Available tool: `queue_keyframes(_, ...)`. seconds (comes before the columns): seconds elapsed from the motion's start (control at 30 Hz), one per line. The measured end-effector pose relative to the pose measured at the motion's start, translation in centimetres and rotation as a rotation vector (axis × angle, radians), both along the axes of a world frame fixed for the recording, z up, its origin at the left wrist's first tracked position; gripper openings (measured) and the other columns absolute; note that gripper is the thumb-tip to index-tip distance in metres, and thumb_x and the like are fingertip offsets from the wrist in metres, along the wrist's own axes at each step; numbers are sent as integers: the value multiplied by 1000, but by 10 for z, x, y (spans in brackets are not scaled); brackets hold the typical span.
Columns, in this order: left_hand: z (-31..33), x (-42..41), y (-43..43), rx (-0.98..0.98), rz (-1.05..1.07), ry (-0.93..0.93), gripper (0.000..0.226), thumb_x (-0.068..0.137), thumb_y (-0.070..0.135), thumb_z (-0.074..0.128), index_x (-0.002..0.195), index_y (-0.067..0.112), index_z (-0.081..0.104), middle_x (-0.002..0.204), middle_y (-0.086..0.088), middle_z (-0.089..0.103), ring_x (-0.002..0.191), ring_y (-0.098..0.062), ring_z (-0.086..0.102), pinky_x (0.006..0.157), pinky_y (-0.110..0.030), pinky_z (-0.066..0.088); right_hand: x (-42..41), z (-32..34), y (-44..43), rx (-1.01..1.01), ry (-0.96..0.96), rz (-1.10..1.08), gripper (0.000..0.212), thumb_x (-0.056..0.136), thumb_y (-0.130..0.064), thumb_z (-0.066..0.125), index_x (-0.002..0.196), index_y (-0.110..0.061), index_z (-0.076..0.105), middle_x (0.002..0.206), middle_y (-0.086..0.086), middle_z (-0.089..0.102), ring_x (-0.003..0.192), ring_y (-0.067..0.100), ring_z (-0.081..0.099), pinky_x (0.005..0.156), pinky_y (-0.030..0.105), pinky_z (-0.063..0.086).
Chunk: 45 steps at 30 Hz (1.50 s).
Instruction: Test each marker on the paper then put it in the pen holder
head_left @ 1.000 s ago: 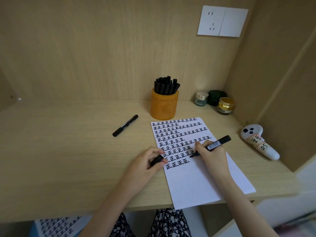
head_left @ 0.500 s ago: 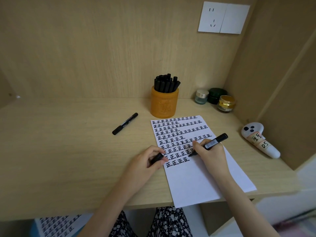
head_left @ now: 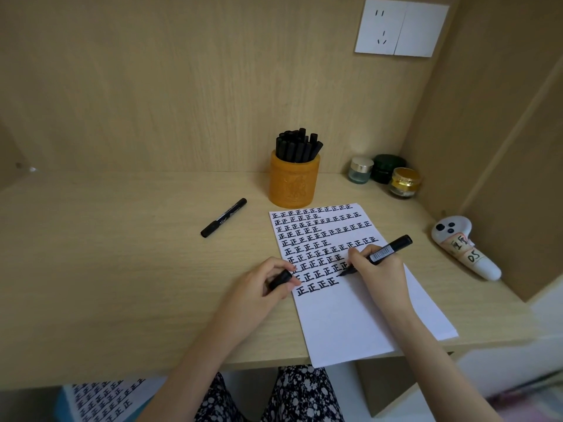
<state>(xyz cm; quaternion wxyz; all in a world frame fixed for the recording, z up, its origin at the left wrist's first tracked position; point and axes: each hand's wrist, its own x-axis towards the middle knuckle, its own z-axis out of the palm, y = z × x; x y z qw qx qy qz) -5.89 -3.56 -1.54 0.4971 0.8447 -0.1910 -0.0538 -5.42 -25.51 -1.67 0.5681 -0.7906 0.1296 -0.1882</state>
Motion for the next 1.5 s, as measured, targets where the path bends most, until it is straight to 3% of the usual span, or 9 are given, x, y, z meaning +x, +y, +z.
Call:
queue_keyframes(0.13,-1,1,0,-17,1,10,22,89,26,60,110,30,57,103,23,68,81,15,58,67,-4,41,-1,1,2,-12,-1,5,32,86,-11,65,68,13,53,55,7,44,47,7,33,43,16,25)
queue_keyframes(0.27,-1,1,-1,-15,-1,1,22,89,24,60,111,27,57,105,20,68,71,18,54,65,1,40,-1,2,2,-42,28,-2,29,83,-6,62,65,13,49,46,-5,34,42,6,27,40,15,22)
queue_keyframes(0.57,-1,0,0,-18,-3,7,23,89,22,60,111,28,57,105,18,68,76,17,57,65,-1,41,-2,3,1,-49,44,4,25,83,-4,61,64,10,52,38,-12,36,39,4,30,39,13,22)
queue_keyframes(0.77,-1,1,0,-8,0,7,23,88,24,60,111,30,57,105,20,68,81,13,58,73,-7,43,-1,3,1,-23,12,-22,28,84,-6,62,67,15,52,47,-3,37,40,5,30,39,14,23)
queue_keyframes(0.9,-1,0,0,0,-1,-1,24,89,23,59,112,29,56,106,19,67,76,14,56,66,-2,42,0,1,2,-60,14,-22,28,84,-7,62,68,13,53,48,-3,38,42,6,31,40,14,24)
queue_keyframes(1.13,-2,1,0,-11,1,2,24,89,23,60,112,28,57,106,18,68,77,16,57,67,-3,42,-1,2,0,-24,-12,-15,28,84,-7,61,69,14,53,54,5,42,45,6,32,42,15,25)
queue_keyframes(1.3,-2,1,-1,-2,0,-3,24,88,25,60,112,29,57,106,20,68,79,12,57,67,-6,42,-1,1,1,-2,-3,13,28,87,-10,63,63,6,59,42,-11,44,42,2,37,43,12,27)
queue_keyframes(1.5,-2,2,-1,-4,-1,-1,24,89,23,60,112,27,57,106,18,68,72,15,55,64,-4,42,-1,0,1,-29,2,25,31,86,-11,64,58,-1,54,40,-12,44,42,3,37,43,12,27)
